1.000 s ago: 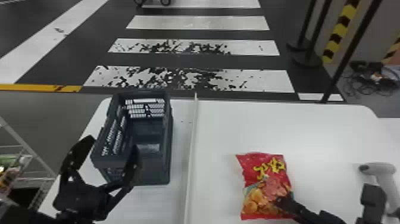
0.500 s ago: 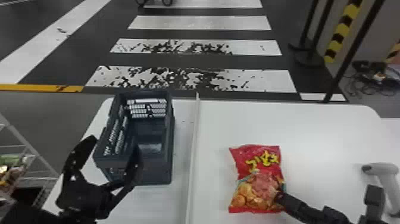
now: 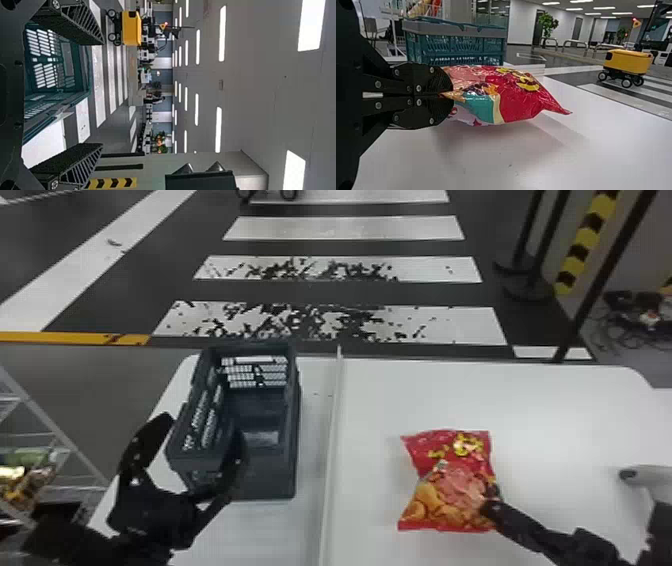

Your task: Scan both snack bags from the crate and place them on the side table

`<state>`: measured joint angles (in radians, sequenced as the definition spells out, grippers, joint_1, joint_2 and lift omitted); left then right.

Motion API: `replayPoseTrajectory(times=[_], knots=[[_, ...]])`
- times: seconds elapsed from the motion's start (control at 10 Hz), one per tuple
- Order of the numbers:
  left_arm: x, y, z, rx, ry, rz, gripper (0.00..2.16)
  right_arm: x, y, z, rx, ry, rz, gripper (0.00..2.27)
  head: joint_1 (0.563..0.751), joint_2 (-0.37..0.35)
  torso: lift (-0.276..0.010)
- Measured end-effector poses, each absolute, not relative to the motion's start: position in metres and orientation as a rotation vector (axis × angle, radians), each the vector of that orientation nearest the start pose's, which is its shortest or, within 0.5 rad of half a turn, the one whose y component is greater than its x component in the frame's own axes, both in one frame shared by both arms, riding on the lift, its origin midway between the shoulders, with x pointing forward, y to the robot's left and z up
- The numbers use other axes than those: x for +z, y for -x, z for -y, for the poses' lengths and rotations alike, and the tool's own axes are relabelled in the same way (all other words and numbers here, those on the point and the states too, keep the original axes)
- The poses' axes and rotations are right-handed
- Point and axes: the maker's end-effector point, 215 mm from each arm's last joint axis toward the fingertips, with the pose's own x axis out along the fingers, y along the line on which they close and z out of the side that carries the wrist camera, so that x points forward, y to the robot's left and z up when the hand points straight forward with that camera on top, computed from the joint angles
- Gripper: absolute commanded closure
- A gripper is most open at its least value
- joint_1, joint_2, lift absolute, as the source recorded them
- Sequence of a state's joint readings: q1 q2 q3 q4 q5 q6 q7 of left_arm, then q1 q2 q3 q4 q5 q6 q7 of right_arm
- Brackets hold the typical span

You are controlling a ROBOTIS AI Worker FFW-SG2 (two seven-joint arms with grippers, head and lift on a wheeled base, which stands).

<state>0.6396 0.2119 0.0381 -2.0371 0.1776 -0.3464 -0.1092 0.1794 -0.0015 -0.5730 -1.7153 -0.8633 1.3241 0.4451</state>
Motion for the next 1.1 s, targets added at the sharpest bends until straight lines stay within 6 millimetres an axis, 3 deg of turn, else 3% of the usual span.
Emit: replayPoseTrajectory(times=[0.3, 0.6, 0.7, 0.9, 1.1], knots=[[-0.293, -0.398, -0.242, -0.174, -0.021, 0.172, 0.08, -0.468, -0.425, 0.271, 0.230, -0.834, -0.685, 2.25, 0.695, -0.034, -0.098], [-0.295, -0.400, -0.244, -0.171, -0.017, 0.168, 0.08, -0.425, -0.456, 0.313, 0.122, -0.486, -0.547, 2.24, 0.695, -0.086, -0.098], [-0.296, -0.400, -0.244, -0.170, -0.016, 0.166, 0.08, -0.408, -0.465, 0.322, 0.082, -0.293, -0.489, 2.24, 0.695, -0.100, -0.098], [-0.300, -0.401, -0.245, -0.167, -0.013, 0.161, 0.08, -0.382, -0.473, 0.308, 0.056, 0.117, -0.387, 2.25, 0.695, -0.089, -0.098], [-0.301, -0.401, -0.246, -0.165, -0.011, 0.159, 0.08, -0.386, -0.470, 0.286, 0.052, 0.482, -0.361, 2.24, 0.695, -0.054, -0.098]])
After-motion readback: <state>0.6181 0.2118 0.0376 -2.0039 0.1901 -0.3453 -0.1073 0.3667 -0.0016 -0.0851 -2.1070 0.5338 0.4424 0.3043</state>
